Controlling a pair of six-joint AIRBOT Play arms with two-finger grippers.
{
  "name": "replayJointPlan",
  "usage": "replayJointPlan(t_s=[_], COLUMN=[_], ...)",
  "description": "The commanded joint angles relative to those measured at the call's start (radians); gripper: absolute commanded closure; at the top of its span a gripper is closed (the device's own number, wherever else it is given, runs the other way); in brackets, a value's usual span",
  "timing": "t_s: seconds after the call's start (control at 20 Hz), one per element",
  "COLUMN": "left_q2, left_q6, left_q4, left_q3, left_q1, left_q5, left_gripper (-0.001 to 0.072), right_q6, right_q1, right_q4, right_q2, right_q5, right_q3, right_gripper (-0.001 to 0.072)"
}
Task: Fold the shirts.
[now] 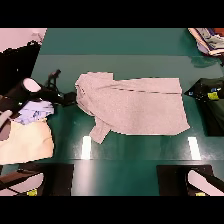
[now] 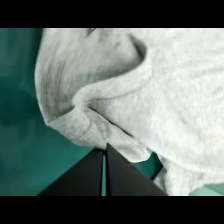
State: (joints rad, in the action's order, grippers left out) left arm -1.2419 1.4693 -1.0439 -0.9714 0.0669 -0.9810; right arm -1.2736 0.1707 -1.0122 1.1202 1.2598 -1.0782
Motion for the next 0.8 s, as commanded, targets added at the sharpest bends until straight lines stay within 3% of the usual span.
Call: replayJointPlan(t_s=[0.0, 0.15, 0.3, 0.4, 0.6, 0.75], left_q2=[0.099, 0.128, 0.113, 0.113, 0.113, 0.113], left_q6=[-0.011, -0.011, -0.011, 0.019, 0.092, 0.107], left_q4=[-0.244, -0.408, -0.42, -0.439, -0.445, -0.317], left_q3=[-0.132, -0.2, -0.199, -0.2, -0.15, 0.019], left_q1=[-0.001, -0.001, -0.001, -0.001, -0.001, -0.001], left_q5=[-0.137, -0.134, -0.092, -0.088, -0.204, -0.142], left_gripper=[0.0688, 0.0688, 0.0673, 0.018, 0.0179, 0.0179], right_q6=[-0.001, -0.001, -0.001, -0.001, -0.001, -0.001], right_q1=[0.0, 0.0, 0.0, 0.0, 0.0, 0.0], right_q4=[0.0, 0.0, 0.0, 0.0, 0.0, 0.0], right_q2=[-0.002, -0.002, -0.002, -0.002, -0.002, -0.002], right_q5=[0.0, 0.0, 0.005, 0.013, 0.023, 0.024], right_q3=[0.0, 0.0, 0.0, 0.0, 0.0, 0.0], right_gripper=[0.0398, 0.0398, 0.0398, 0.0398, 0.0398, 0.0398])
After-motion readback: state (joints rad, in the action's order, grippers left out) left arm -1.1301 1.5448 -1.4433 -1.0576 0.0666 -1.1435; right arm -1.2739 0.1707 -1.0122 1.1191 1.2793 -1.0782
